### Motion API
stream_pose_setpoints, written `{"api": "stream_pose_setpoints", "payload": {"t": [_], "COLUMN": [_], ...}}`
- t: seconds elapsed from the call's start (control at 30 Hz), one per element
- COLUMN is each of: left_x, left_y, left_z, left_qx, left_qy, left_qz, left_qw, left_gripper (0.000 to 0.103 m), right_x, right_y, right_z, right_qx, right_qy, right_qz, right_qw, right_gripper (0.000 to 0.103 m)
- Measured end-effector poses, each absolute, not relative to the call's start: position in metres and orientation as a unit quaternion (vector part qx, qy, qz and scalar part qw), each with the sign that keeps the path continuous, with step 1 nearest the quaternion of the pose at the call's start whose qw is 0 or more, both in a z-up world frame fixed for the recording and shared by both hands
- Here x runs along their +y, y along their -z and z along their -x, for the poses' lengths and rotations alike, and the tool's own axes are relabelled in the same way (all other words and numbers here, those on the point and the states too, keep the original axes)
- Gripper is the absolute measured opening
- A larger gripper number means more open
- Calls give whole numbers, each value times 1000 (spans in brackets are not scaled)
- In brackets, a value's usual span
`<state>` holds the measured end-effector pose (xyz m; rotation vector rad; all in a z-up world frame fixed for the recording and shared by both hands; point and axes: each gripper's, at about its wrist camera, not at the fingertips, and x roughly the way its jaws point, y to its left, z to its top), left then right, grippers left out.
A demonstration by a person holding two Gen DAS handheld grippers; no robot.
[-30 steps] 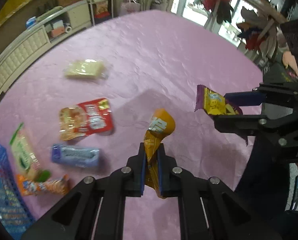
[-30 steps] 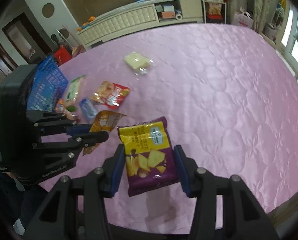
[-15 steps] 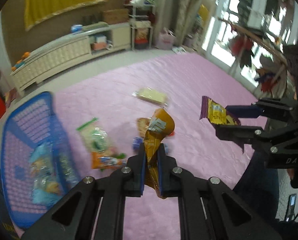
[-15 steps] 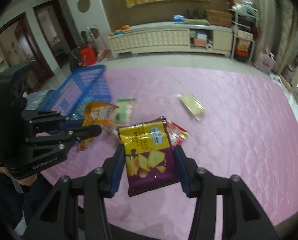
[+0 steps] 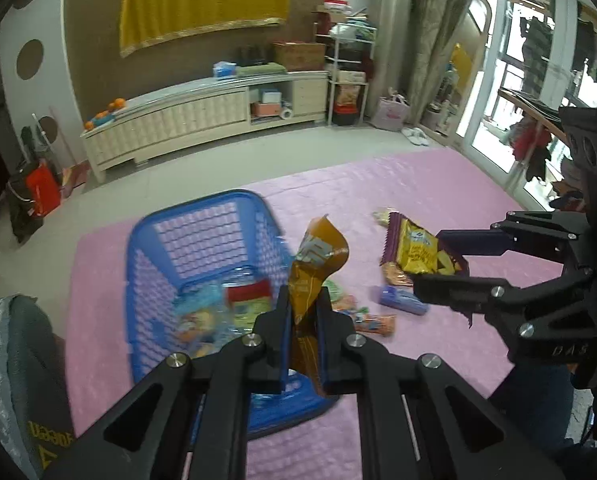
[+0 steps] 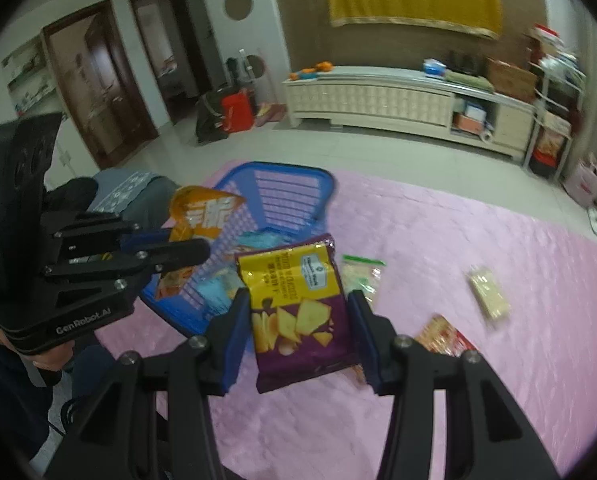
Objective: Organize snacks
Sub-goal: 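Carry both bags over the blue basket and open the right tool, then open the left tool to drop the orange pouch into the basket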
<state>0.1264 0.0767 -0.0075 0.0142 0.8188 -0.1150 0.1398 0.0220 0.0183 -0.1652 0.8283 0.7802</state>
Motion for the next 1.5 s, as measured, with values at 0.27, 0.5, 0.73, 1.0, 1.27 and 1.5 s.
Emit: {"api": "stream_pose_setpoints", "payload": {"t": [0.27, 0.5, 0.73, 1.0, 1.27, 1.5], "left_x": [131, 159, 176, 176, 170, 166], "left_y": [15, 30, 36, 43, 45, 40], "left_z": [-140, -146, -160, -171, -165, -166], "left_qx": [403, 409, 408, 411, 424, 425], "left_qy": [29, 18, 25, 25, 29, 30], "left_qz": [8, 18, 28, 28, 22, 25], "left_qw": [915, 912, 912, 911, 905, 904], "left_gripper": [10, 10, 10, 10, 10, 10], "right_x": [81, 120, 141, 163, 145, 119], "right_y": [-13, -2, 17, 35, 30, 24], "right_z": [-161, -189, -212, -235, -232, -232], "right_qx": [393, 403, 417, 411, 398, 424], "right_qy": [-399, -403, -394, -359, -349, -317], "right_qz": [110, 132, 153, 214, 182, 132], "right_qw": [821, 811, 805, 810, 829, 838], "right_gripper": [53, 53, 53, 60, 94, 97]}}
